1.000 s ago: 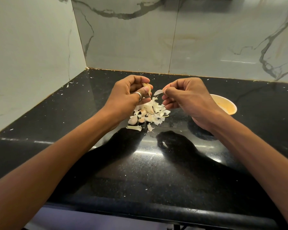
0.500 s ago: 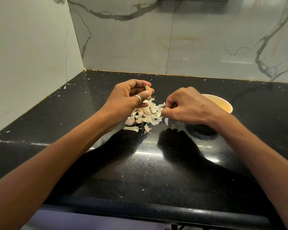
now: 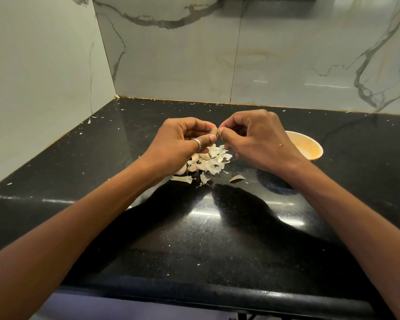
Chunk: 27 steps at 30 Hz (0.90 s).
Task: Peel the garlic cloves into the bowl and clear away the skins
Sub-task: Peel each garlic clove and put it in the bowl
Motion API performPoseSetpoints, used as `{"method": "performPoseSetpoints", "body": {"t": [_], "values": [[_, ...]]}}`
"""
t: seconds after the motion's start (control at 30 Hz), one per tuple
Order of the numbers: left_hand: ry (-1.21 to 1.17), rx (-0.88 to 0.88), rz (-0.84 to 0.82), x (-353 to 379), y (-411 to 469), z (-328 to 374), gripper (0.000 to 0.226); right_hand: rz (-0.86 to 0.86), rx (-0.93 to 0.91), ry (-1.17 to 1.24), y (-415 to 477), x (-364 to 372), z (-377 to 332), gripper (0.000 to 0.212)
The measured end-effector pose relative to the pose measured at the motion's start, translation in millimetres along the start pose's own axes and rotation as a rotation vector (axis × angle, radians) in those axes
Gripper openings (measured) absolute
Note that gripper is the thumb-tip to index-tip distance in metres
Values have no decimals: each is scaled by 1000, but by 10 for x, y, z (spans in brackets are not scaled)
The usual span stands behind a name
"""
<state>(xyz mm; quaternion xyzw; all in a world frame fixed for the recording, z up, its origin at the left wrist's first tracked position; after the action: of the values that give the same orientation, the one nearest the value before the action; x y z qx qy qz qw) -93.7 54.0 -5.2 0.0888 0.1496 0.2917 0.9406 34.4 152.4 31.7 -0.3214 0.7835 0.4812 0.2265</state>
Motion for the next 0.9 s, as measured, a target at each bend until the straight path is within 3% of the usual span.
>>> {"method": "performPoseSetpoints", "body": {"t": [0.57,0.9], "values": [[136,89,2,27,-17,12,27,28,-18,16,-35,51,16,13],[75,51,6,53,-40,45,23,66,74,102,-28,25,63,13]]}}
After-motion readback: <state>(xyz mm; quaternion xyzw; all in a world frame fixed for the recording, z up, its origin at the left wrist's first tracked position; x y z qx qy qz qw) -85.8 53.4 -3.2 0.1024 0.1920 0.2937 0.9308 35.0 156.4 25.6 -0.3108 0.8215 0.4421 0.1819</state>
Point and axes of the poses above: each hand's wrist, its own y-axis towards the middle knuckle, its own x-axis out of the palm, z = x × y, the point moved 6 cm from there along y, towards the middle knuckle, and after that the axes turned 5 degrees about -x, right-handed, at the moved point
